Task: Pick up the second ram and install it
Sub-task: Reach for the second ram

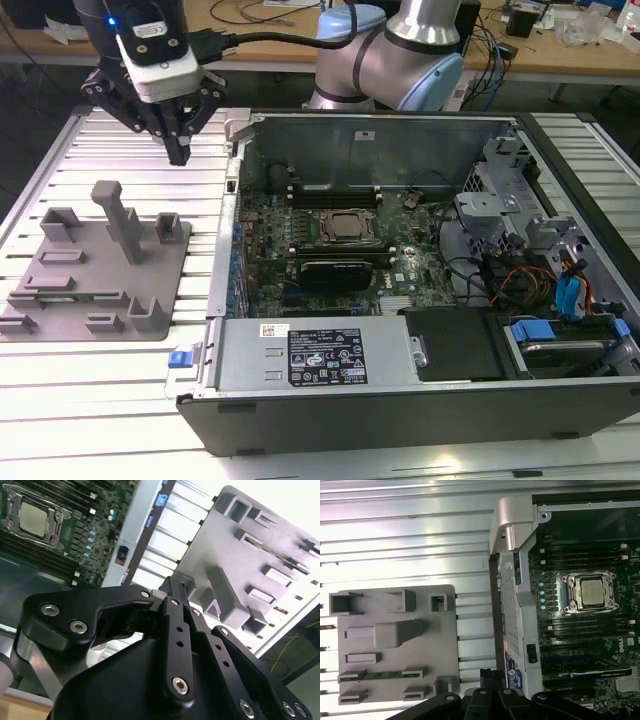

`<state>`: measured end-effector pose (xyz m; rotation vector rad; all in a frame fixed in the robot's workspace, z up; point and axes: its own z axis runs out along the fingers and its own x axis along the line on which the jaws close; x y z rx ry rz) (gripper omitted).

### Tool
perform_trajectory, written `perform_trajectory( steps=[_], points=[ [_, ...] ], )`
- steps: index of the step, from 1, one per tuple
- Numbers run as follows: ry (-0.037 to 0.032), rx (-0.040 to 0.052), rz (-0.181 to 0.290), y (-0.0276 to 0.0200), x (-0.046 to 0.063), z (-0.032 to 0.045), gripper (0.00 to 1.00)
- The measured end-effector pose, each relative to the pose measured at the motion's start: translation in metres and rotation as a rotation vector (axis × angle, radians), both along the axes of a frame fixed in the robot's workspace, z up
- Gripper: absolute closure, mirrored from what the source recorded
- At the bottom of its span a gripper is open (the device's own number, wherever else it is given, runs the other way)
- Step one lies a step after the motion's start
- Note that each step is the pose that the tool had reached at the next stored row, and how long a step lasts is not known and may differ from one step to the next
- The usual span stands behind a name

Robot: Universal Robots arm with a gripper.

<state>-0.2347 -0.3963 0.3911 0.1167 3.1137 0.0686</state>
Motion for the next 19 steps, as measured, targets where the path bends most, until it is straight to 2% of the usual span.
perform_trajectory(
  steps=[1,4,9,11,13,16,19],
  points=[
    [-0.0001,0.0000,0.000,0.0000,-0.004,-0.0003,0.92],
    [0.0000,-0.0026,0.000,0.0000,-0.024,-0.0046,0.92],
    [0.0000,-0.0055,0.000,0.0000,-0.049,-0.0111,0.92],
    [-0.0001,-0.0074,0.000,0.0001,-0.068,-0.0158,0.92],
    [0.0000,-0.0079,0.000,0.0000,-0.075,-0.0173,0.92],
    [0.0003,-0.0086,0.000,-0.0002,-0.090,-0.0212,0.92],
    [0.0011,-0.0087,0.000,-0.0036,-0.105,-0.0273,0.92]
  ],
)
